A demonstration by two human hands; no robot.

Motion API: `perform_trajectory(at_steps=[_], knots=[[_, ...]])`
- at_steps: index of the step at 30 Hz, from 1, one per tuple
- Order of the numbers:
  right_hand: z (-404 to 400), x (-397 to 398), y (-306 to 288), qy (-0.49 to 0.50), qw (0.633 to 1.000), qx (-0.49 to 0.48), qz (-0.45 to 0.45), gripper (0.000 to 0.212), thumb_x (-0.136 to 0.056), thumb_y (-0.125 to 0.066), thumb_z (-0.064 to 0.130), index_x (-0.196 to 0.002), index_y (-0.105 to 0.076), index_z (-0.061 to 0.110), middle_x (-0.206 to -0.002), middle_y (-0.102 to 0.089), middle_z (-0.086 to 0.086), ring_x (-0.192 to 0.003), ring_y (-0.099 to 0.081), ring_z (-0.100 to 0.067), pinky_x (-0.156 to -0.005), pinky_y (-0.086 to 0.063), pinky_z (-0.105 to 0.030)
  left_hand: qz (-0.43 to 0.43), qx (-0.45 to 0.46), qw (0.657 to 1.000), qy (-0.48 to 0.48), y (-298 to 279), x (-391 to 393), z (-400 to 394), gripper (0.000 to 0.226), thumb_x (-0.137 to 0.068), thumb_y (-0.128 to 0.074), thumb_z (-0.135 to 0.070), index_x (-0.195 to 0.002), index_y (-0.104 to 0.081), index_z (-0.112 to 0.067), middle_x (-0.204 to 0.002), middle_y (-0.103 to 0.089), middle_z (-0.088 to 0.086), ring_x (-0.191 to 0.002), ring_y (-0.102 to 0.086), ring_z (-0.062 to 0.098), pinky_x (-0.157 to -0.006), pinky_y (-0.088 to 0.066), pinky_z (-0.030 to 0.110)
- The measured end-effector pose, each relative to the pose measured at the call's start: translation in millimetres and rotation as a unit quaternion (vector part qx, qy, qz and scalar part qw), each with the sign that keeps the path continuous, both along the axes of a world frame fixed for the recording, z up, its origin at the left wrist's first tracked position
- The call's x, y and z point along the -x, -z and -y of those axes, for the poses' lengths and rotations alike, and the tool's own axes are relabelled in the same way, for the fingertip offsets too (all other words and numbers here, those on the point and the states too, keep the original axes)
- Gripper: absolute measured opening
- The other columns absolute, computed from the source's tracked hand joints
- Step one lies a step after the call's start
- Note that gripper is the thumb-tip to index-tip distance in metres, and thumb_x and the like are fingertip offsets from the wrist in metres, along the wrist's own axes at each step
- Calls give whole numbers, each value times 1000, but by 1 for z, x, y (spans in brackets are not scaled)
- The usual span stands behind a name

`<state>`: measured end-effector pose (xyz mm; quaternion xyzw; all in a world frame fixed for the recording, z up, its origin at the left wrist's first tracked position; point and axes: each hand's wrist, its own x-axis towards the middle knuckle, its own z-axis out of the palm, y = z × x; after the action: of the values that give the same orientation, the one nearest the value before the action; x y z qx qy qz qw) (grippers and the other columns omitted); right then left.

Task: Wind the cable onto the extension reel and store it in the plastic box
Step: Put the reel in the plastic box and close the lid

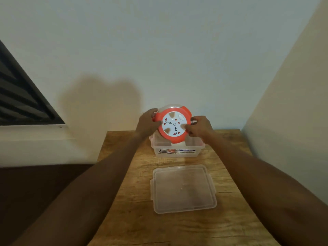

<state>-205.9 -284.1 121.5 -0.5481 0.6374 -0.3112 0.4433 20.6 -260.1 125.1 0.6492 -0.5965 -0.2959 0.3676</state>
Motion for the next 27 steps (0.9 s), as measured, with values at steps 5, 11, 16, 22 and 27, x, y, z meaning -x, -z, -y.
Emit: perform_trajectory(at_steps=[5,11,16,22,27], knots=[[11,13,18,0,998,-15,-55,59,-77,-82,21,-128,-58,3,-103,-69,-14,-78,-71,-25,-66,-62,-41,36,-47,998,13,30,28,10,74,-84,-77,-11,-150,-42,-8,-144,-56,14,-127,-58,33,-100,-53,41],[22,16,28,-50,985,-32,-160,56,-82,-78,24,-128,-54,4,-121,-64,-14,-101,-66,-30,-86,-57,-46,84,-72,993,41,51,40,16,74,-88,-74,-12,-152,-38,-11,-144,-56,15,-126,-60,34,-97,-54,42],[27,12,31,-113,950,-27,-291,47,-88,-71,28,-125,-55,3,-121,-64,-13,-105,-63,-28,-81,-50,-32,186,-74,979,37,62,50,20,70,-89,-72,-15,-150,-38,-11,-139,-61,15,-118,-65,34,-92,-58,45],[27,9,39,-148,924,-27,-351,38,-90,-67,22,-121,-56,4,-115,-65,-12,-94,-62,-22,-70,-42,-25,204,-94,974,20,85,59,19,62,-91,-72,-15,-145,-44,-8,-134,-63,15,-115,-66,33,-92,-58,43],[28,8,50,-165,911,-18,-377,30,-92,-64,19,-117,-59,4,-112,-66,-11,-94,-63,-22,-69,-43,-25,154,-155,976,10,94,65,28,59,-90,-65,2,-144,-43,-5,-130,-63,18,-114,-63,34,-89,-57,40]])
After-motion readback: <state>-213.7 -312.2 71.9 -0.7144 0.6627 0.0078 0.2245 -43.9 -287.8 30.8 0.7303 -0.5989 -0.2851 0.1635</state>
